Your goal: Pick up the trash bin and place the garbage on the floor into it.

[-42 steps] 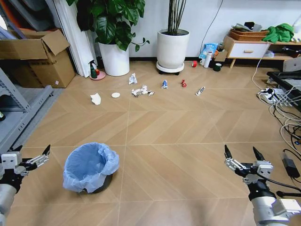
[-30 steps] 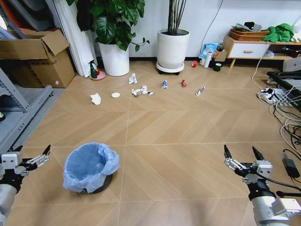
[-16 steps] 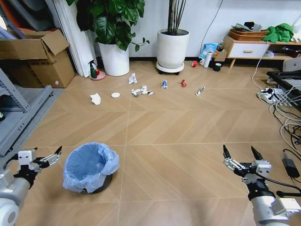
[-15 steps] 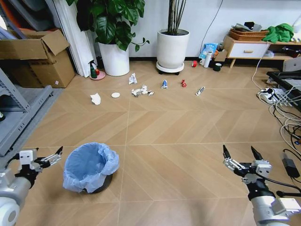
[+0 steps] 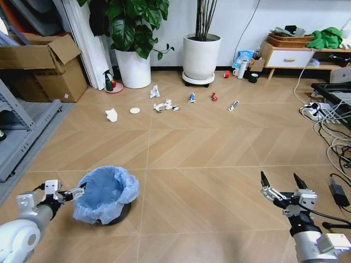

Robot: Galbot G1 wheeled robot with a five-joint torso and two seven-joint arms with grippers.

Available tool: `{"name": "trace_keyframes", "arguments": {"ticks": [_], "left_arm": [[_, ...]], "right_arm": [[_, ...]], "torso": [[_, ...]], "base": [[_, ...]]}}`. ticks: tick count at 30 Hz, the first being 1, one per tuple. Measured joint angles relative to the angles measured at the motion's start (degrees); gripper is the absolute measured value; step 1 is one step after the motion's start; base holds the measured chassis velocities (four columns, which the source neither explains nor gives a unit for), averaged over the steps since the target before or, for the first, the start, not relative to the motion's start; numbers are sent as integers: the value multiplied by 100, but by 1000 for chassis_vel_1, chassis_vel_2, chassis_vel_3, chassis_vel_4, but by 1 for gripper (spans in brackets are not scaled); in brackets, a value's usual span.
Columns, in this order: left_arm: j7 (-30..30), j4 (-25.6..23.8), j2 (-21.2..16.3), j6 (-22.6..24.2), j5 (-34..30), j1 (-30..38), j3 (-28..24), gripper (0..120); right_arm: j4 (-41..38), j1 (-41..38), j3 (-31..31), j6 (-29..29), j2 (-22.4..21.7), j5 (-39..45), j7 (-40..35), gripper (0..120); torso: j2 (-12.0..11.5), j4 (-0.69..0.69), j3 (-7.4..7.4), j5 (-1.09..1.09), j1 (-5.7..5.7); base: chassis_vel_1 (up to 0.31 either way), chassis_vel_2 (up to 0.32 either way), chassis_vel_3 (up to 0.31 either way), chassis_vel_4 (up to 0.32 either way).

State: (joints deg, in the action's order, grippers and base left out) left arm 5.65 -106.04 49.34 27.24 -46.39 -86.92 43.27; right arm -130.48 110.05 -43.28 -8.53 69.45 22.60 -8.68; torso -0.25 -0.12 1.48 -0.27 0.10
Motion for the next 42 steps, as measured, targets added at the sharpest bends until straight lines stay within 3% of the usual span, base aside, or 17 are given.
{"name": "trace_keyframes", "arguments": {"ticks": [8, 10, 15, 18, 20, 21, 22, 27, 29, 32, 42], "left_arm": [[-1, 289, -36, 52, -26, 232, -261, 95], [-7, 443, -82, 95, -40, 353, -399, 79], [-25, 606, -127, 159, -86, 473, -539, 63], [-27, 636, -130, 166, -97, 498, -566, 60], [-34, 752, -132, 187, -130, 583, -651, 44], [-34, 752, -132, 187, -130, 583, -651, 44], [-51, 816, -126, 188, -138, 631, -688, 36], [-102, 852, -119, 188, -168, 663, -708, 22], [-120, 821, -110, 188, -216, 647, -669, 9], [-132, 769, -112, 187, -254, 608, -627, 1], [-106, 544, -57, 207, -409, 466, -307, 0]], "right_arm": [[-23, 31, -30, -5, 69, -28, -2, 100], [-39, 49, -47, -5, 102, -42, -4, 100], [-59, 70, -61, -7, 144, -56, -6, 100], [-61, 74, -62, -7, 151, -61, -6, 100], [-71, 88, -63, -11, 172, -74, -6, 100], [-71, 88, -63, -11, 172, -74, -6, 100], [-75, 93, -65, -12, 181, -78, -7, 100], [-83, 99, -82, -14, 189, -79, -9, 100], [-80, 98, -85, -18, 183, -80, -11, 100], [-75, 77, -79, -18, 165, -77, -13, 100], [-42, 25, -51, -18, 110, -64, -80, 100]], "torso": [[0, -1, 0, 0, 0], [0, 0, 0, 1, 0], [0, 0, 0, 1, 0], [0, 0, 0, 1, 0], [0, 0, 0, 0, 0], [0, 0, 0, 0, 0], [0, -1, 0, 0, 0], [0, 0, 0, 1, 0], [0, 0, 0, 1, 0], [0, 0, 0, 0, 0], [0, 0, 0, 0, 0]], "base": [[0, 0, 0, 0], [0, 0, 0, 0], [0, 0, 0, 0], [0, 0, 0, 0], [0, 0, 0, 0], [0, 0, 0, 0], [0, 0, 0, 0], [0, 0, 0, 0], [0, 0, 0, 0], [0, 0, 0, 0], [0, 0, 0, 0]]}}
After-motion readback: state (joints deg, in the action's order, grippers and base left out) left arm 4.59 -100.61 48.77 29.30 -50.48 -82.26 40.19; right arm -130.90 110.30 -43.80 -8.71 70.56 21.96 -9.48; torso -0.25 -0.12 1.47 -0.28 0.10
